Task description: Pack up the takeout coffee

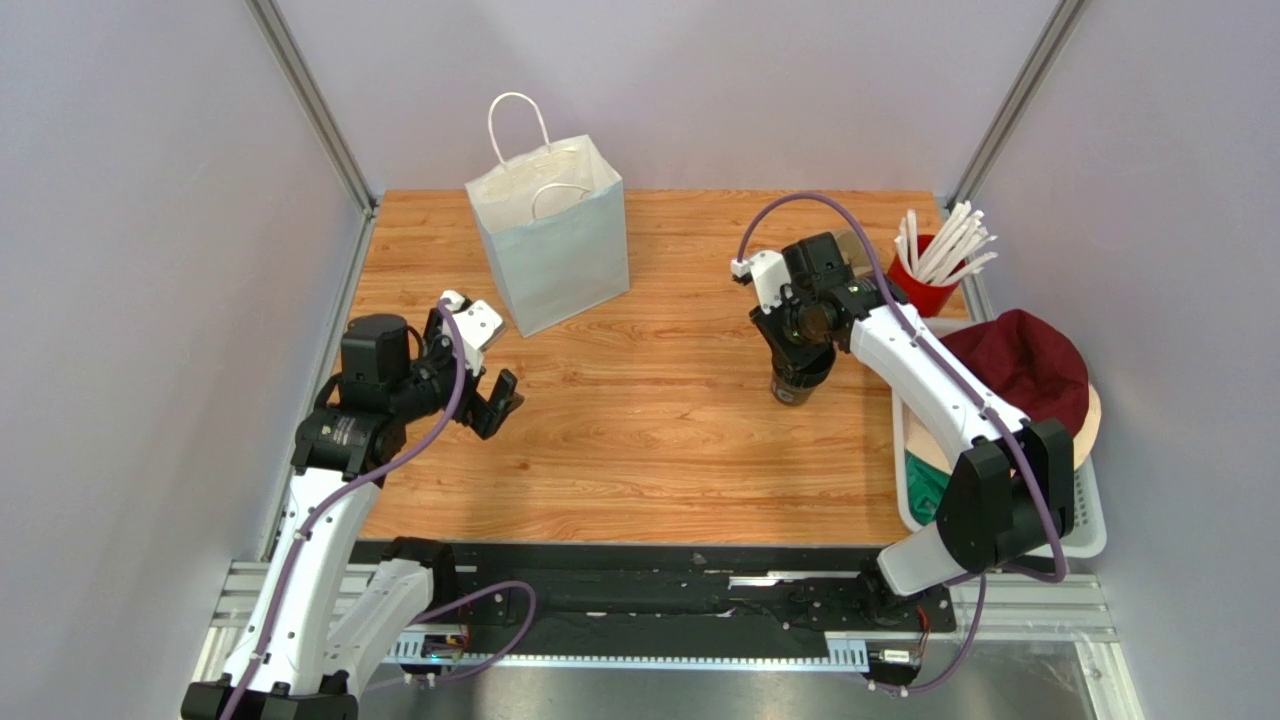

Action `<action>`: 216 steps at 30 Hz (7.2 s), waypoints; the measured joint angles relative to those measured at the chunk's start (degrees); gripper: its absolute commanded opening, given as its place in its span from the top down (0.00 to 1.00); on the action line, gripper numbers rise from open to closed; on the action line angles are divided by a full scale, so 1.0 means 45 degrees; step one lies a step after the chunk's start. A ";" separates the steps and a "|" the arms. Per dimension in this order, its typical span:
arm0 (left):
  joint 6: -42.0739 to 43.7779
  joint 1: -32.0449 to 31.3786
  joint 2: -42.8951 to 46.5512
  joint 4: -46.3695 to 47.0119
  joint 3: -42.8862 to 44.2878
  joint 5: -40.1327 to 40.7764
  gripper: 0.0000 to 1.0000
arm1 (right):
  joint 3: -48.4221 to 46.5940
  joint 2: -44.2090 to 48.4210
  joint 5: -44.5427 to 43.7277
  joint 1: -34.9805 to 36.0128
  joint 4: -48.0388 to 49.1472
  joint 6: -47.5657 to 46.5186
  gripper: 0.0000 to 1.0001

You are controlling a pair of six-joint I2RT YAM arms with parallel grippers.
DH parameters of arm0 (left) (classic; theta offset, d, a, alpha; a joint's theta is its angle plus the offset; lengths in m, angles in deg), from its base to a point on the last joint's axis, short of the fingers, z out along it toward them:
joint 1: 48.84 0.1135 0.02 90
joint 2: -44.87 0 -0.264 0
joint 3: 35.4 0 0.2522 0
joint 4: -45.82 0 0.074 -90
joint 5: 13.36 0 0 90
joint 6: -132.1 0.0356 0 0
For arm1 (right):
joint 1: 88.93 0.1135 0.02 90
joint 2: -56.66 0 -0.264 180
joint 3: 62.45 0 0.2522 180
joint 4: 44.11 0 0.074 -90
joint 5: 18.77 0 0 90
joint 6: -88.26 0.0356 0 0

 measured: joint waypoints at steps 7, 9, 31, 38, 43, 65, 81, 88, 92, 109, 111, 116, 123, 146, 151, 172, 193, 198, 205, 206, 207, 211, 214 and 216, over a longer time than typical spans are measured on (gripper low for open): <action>0.0005 0.0000 -0.0010 0.0000 0.0000 -0.0019 0.02 | 0.0049 -0.0092 -0.0078 -0.0024 0.0044 0.0005 0.78; 0.0005 0.0000 -0.0010 -0.0005 0.0000 -0.0039 0.02 | 0.0053 -0.0102 -0.0087 -0.0024 0.0058 0.0005 0.80; 0.0010 0.0000 -0.0034 -0.0005 0.0000 -0.0092 0.01 | 0.0083 -0.0097 -0.0097 -0.0024 0.0083 0.0092 0.99; 0.0010 0.0000 -0.0058 -0.0005 0.0000 -0.0092 0.01 | 0.0126 -0.0015 -0.0253 -0.0024 0.0155 0.0141 1.00; 0.0010 0.0000 -0.0083 -0.0005 0.0000 -0.0097 0.01 | 0.0189 0.0223 -0.0520 -0.0024 0.0359 0.0141 1.00; 0.0015 0.0000 -0.0102 -0.0005 0.0000 -0.0092 0.01 | 0.0194 0.0296 -0.0821 -0.0049 0.0573 0.0146 0.90; 0.0010 0.0000 -0.0102 -0.0005 0.0000 -0.0087 0.01 | 0.0194 0.0296 -0.0306 -0.0248 0.0549 0.0185 0.85; 0.0015 0.0000 -0.0102 -0.0005 0.0000 -0.0092 0.01 | 0.0194 0.0287 -0.0330 -0.0257 0.0549 0.0180 0.81; 0.0015 0.0000 -0.0102 -0.0005 0.0000 -0.0092 0.01 | 0.0194 0.0282 -0.0374 -0.0262 0.0544 0.0180 0.79; 0.0019 0.0000 -0.0102 -0.0005 0.0000 -0.0092 0.01 | 0.0194 0.0034 -0.0427 -0.0262 0.0544 0.0180 0.85; 0.0015 0.0000 -0.0102 -0.0005 0.0000 -0.0092 0.01 | 0.0194 0.0034 -0.0427 -0.0262 0.0544 0.0180 0.84; 0.0019 0.0000 -0.0102 -0.0005 0.0000 -0.0092 0.01 | 0.0194 0.0034 -0.0432 -0.0262 0.0544 0.0180 0.84; 0.0019 0.0000 -0.0102 -0.0005 0.0000 -0.0092 0.01 | 0.0194 0.0034 -0.0461 -0.0262 0.0544 0.0180 0.91; 0.0019 0.0000 -0.0107 -0.0005 0.0000 -0.0092 0.01 | 0.0194 0.0155 -0.0743 -0.0262 0.0563 0.0189 1.00; 0.0019 0.0000 -0.0107 -0.0005 0.0000 -0.0092 0.01 | 0.0194 0.0442 -0.0816 -0.0262 0.0568 0.0189 1.00; 0.0019 0.0000 -0.0155 -0.0010 0.0000 -0.0092 0.01 | 0.0078 0.0957 -0.1583 -0.0092 0.0554 0.0185 1.00; 0.0019 0.0000 -0.0160 -0.0005 0.0000 -0.0092 0.01 | -0.1656 0.1481 -0.3045 0.0675 -0.0112 -0.0112 1.00; 0.0019 0.0000 -0.0155 -0.0005 0.0000 -0.0092 0.01 | -0.1919 0.1588 -0.3429 0.0782 -0.0160 -0.0287 1.00; 0.0019 0.0000 -0.0155 -0.0005 0.0000 -0.0092 0.01 | -0.2205 0.1622 -0.4323 0.1384 -0.0418 -0.0743 1.00; 0.0015 0.0000 -0.0155 -0.0005 0.0000 -0.0092 0.01 | -0.2331 0.1617 -0.4464 0.1525 -0.0549 -0.0787 1.00; 0.0019 0.0000 -0.0155 -0.0005 0.0000 -0.0092 0.01 | -0.2438 0.1617 -0.4556 0.1617 -0.0627 -0.0806 1.00; 0.0015 0.0000 -0.0155 0.0000 0.0000 -0.0083 0.01 | -0.3094 0.1622 -0.5003 0.2336 -0.0942 -0.0928 1.00; 0.0005 0.0000 -0.0155 0.0010 0.0000 0.0049 0.01 | -0.3604 0.1622 -0.5255 0.3235 -0.1151 -0.1025 1.00; -0.0019 0.0000 -0.0155 0.0044 0.0000 0.0272 0.01 | -0.3798 0.1617 -0.5348 0.4027 -0.1205 -0.1073 1.00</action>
